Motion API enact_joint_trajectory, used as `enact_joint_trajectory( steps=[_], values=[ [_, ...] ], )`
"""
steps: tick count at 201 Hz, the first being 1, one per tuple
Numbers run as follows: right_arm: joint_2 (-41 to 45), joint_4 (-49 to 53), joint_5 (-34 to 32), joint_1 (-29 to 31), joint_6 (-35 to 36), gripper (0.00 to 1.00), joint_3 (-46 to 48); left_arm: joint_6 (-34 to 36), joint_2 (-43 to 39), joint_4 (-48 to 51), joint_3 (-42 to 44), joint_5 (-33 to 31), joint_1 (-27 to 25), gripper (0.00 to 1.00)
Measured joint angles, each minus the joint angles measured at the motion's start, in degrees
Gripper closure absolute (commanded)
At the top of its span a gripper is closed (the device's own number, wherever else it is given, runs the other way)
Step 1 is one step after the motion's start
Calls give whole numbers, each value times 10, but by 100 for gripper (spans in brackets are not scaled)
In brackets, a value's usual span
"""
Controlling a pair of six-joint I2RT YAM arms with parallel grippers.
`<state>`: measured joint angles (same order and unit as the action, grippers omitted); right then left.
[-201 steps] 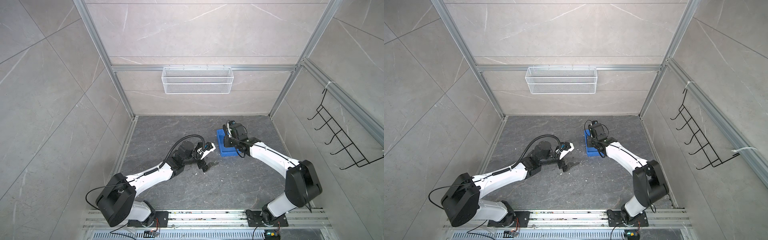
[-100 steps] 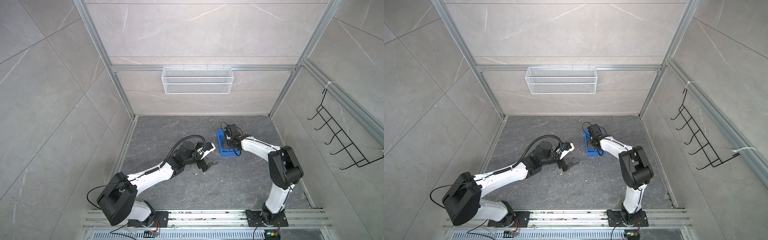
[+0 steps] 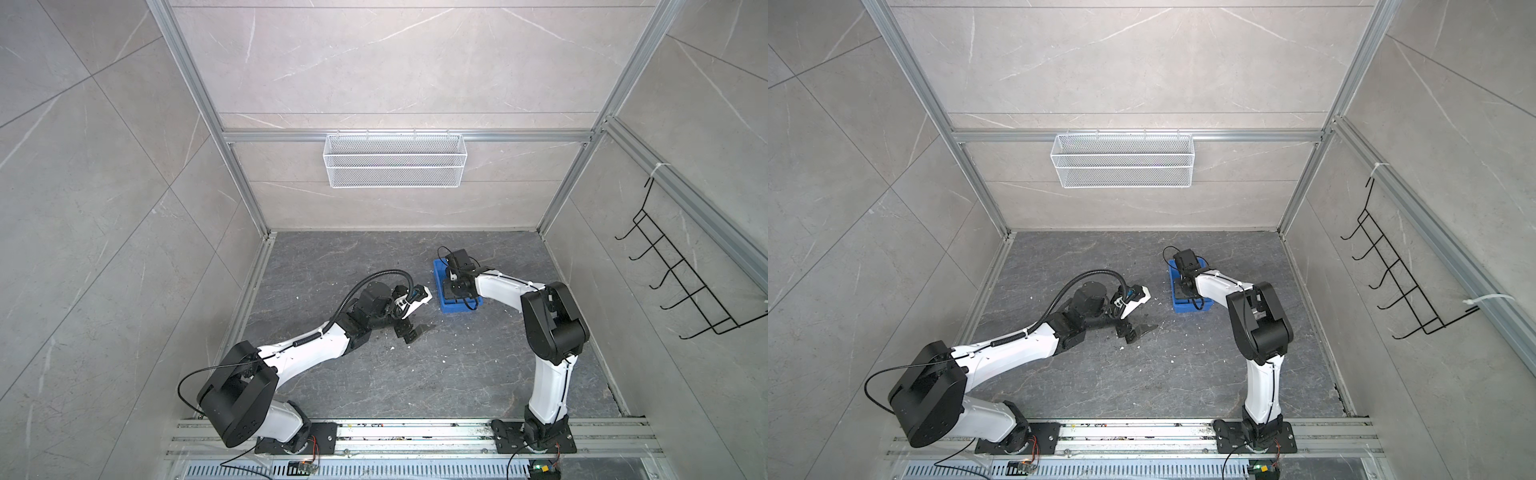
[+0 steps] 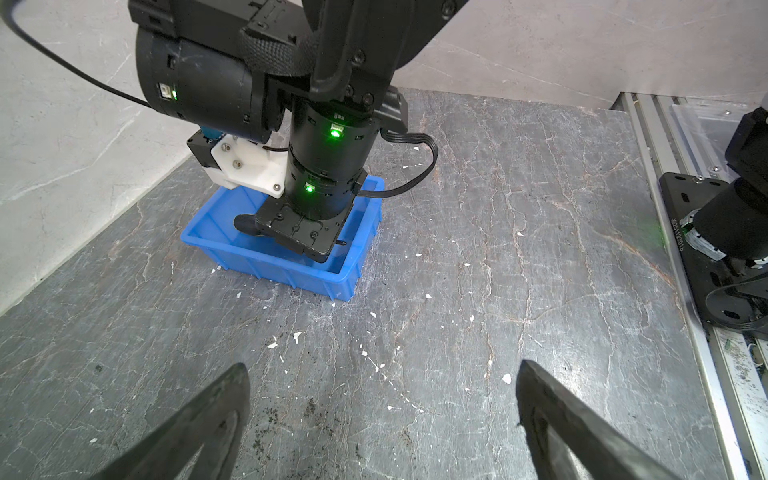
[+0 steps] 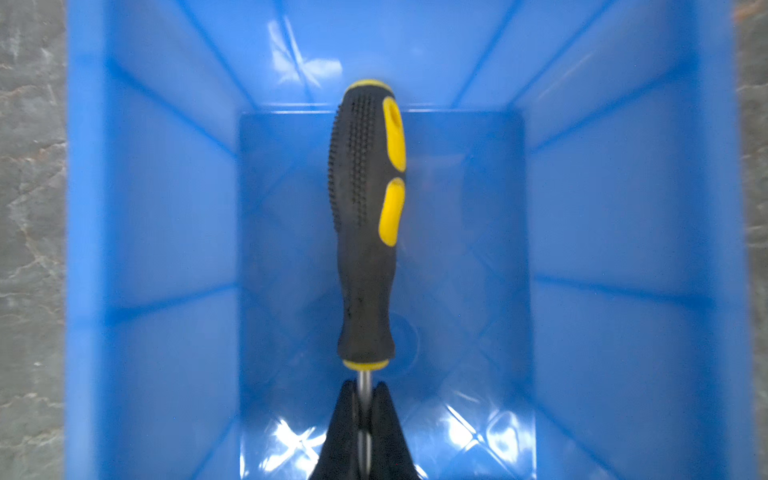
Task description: Put the screwdriver in the bin
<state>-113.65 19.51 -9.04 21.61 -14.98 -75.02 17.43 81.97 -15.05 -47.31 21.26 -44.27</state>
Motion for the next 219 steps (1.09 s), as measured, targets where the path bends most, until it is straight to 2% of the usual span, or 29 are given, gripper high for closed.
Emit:
enact_joint_trajectory(
  steps=[69, 114, 174, 200, 219],
  values=[
    [16, -19, 6, 0, 6, 52, 7, -3, 0, -2, -5, -7, 0, 0],
    [130, -44, 10, 0, 17, 33, 69, -23, -7, -21, 7, -34, 18, 0],
    [334, -145, 16, -6, 45, 4, 214, -88, -67, -61, 79, -44, 138, 0],
    [403, -202, 15, -6, 82, 1, 289, -111, -103, -76, 118, -50, 199, 0],
    [444, -249, 9, -6, 111, 1, 346, -123, -126, -88, 151, -81, 236, 0]
  ],
)
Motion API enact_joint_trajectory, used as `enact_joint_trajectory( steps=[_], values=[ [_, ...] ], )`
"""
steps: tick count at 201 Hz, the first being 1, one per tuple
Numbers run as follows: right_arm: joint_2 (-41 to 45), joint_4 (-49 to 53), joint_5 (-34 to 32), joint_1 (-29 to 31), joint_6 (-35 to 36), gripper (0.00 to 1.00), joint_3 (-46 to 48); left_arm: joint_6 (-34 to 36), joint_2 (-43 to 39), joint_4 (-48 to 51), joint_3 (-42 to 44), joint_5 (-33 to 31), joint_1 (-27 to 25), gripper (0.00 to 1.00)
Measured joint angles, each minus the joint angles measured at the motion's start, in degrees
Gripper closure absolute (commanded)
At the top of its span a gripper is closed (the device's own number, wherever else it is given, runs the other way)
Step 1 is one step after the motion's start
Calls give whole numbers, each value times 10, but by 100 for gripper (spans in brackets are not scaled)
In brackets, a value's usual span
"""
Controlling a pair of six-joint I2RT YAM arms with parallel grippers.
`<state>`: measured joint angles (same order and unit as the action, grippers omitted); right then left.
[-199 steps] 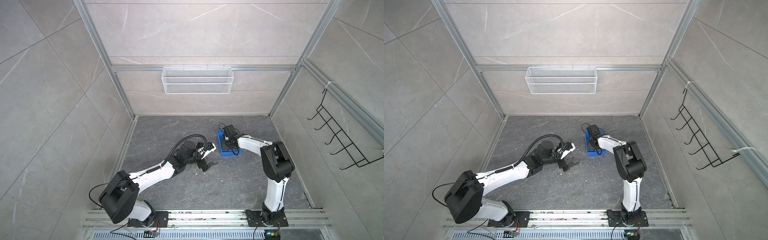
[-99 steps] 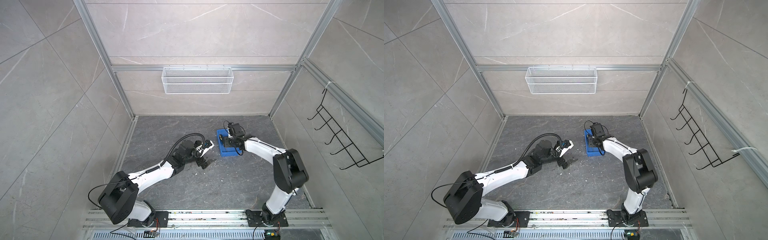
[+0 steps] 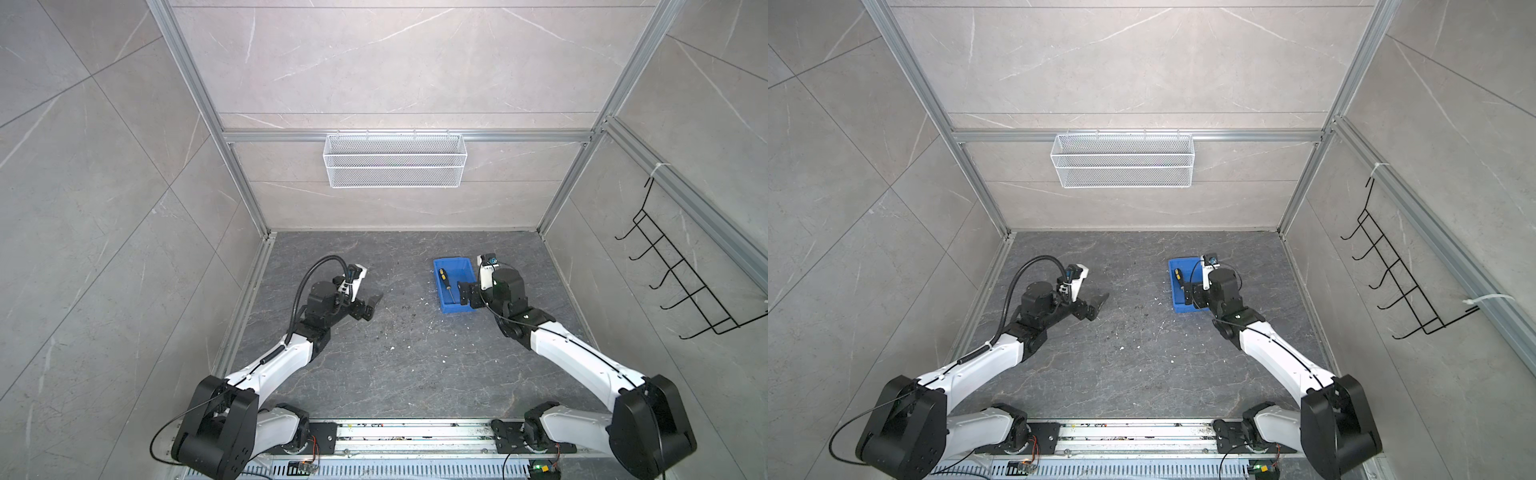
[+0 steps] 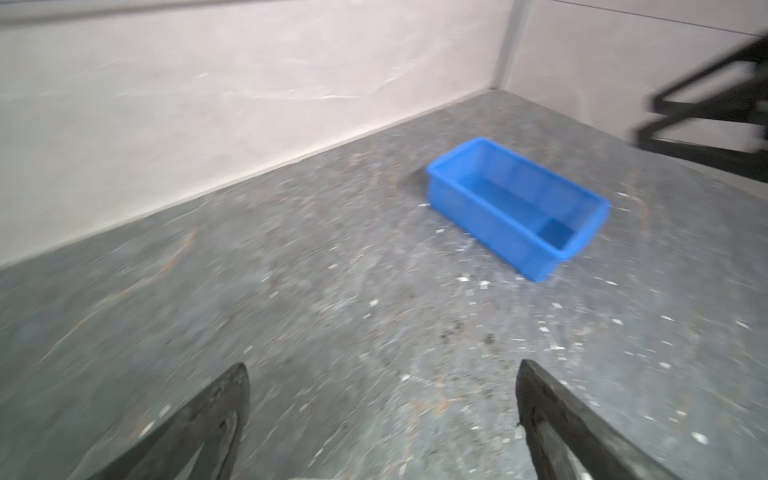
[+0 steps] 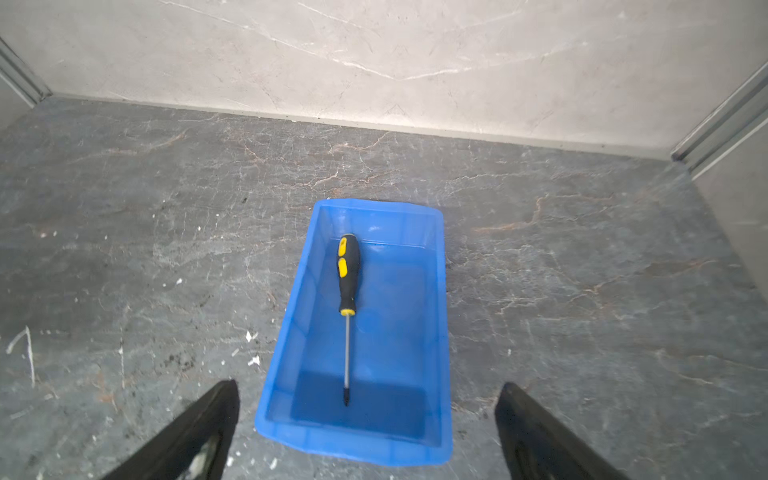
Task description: Put the screwdriver in the bin
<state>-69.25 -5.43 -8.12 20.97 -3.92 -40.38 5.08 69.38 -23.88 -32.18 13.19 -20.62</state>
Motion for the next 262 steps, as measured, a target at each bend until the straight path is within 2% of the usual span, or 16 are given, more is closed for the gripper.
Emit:
enact_joint_trajectory(
  steps=[30, 71, 97, 122, 162, 211, 262],
  values=[
    [38, -83, -18, 0, 36, 1, 82, -4, -8, -18, 50, -69, 30, 1],
    [44, -202, -57, -9, 64, 1, 175, 14, -10, -32, 97, -173, 52, 1],
    [13, -266, -91, -18, 72, 1, 199, 36, -5, -67, 122, -228, 61, 1],
    [-33, -328, -112, -30, 76, 1, 214, 49, 36, -113, 134, -265, 78, 1],
    [-104, -438, -114, -67, 74, 1, 249, 31, 109, -166, 134, -258, 143, 1],
    [-160, -519, -87, -109, 54, 1, 258, -19, 150, -189, 115, -205, 219, 0],
    [-175, -486, -75, -123, 38, 1, 217, -45, 169, -202, 115, -174, 241, 0]
  ],
)
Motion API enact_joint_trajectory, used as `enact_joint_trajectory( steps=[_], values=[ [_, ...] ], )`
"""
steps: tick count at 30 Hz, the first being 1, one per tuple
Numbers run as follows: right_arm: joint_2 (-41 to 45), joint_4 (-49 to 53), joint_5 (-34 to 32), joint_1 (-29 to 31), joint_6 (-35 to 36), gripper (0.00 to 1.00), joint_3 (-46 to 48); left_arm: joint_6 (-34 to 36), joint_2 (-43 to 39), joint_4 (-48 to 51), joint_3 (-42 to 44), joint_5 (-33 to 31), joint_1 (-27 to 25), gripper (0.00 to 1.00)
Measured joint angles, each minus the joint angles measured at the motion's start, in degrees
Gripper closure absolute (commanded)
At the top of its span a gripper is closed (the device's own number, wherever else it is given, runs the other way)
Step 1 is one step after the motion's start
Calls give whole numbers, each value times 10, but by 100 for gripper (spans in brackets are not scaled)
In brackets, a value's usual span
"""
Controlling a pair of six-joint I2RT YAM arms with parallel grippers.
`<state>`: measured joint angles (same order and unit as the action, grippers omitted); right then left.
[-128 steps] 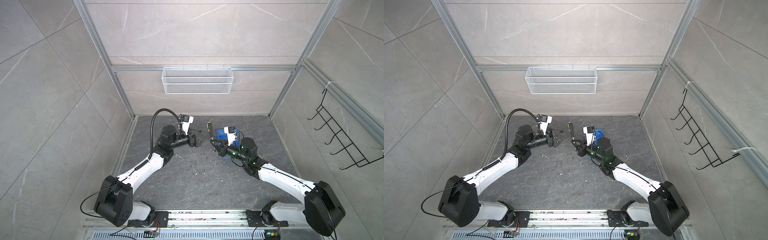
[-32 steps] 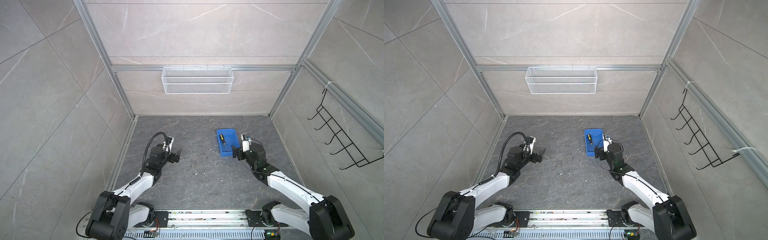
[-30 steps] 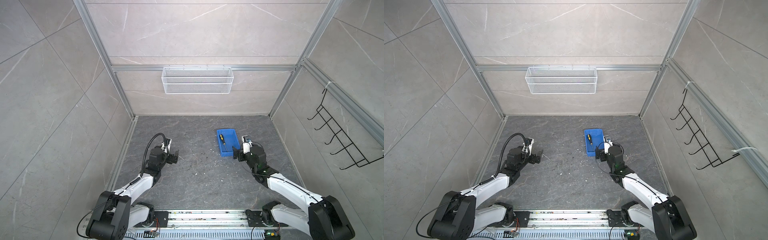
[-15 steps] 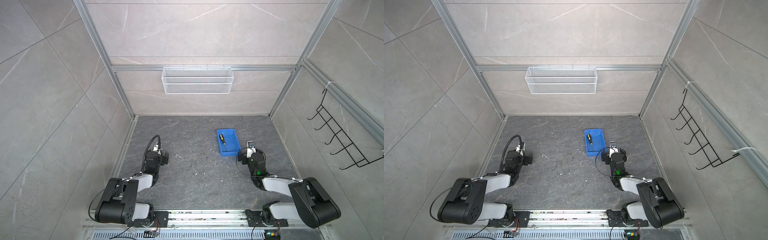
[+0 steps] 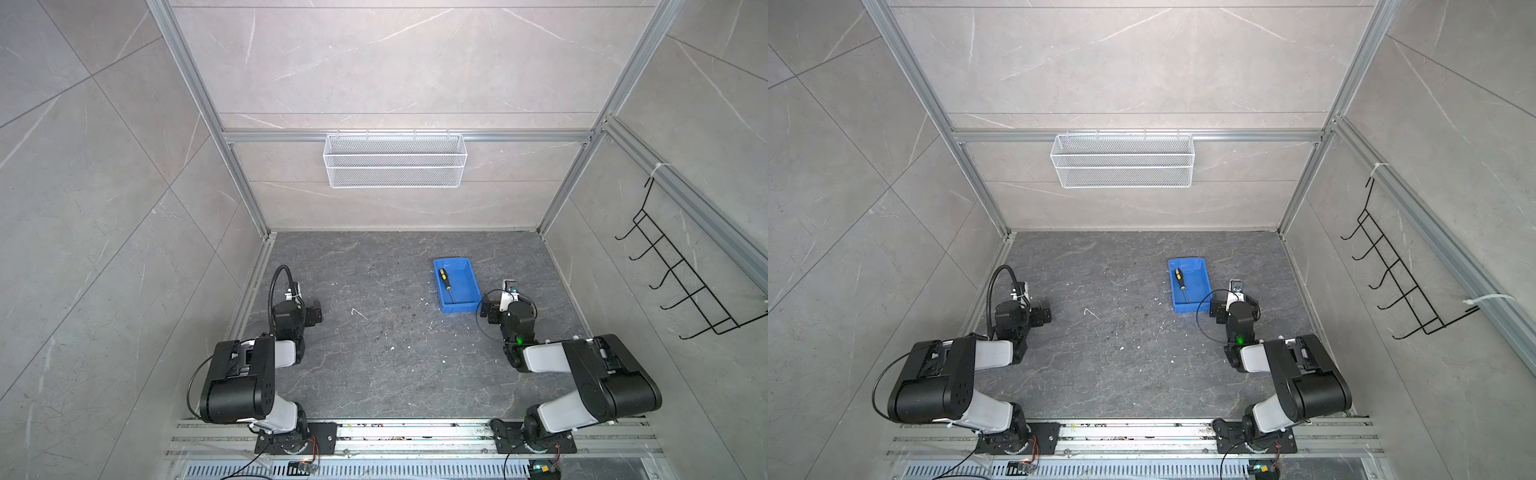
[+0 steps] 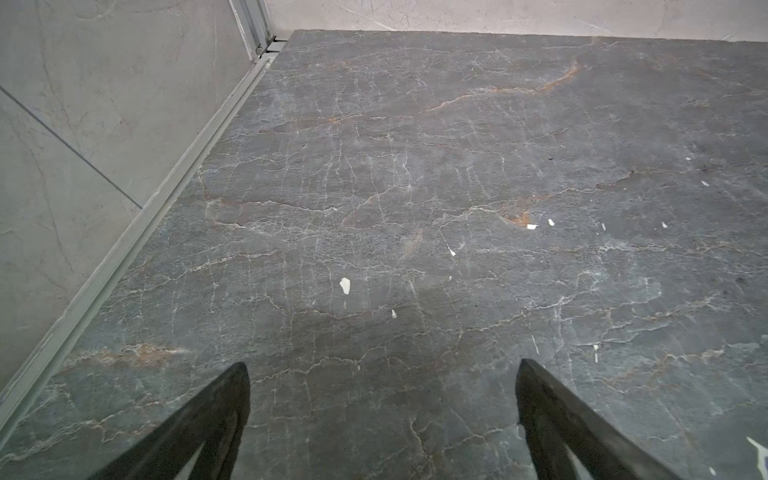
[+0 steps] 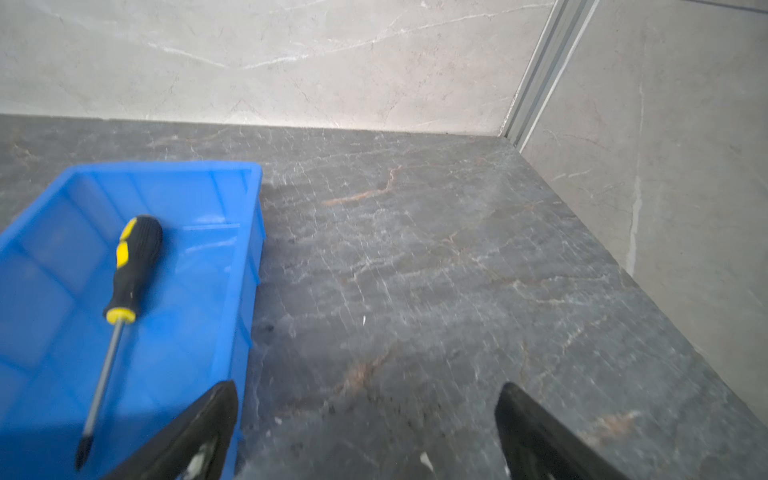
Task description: Put the screwdriver in the bin
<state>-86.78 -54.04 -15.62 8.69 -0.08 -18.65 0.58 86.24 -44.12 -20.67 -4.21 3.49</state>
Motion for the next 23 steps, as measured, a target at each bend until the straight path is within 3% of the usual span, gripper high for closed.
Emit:
enact_joint_trajectory(
  steps=[23],
  values=[
    [0, 8, 0, -3, -4, 1, -5, -5, 0, -7, 0, 3, 0, 0]
  ],
)
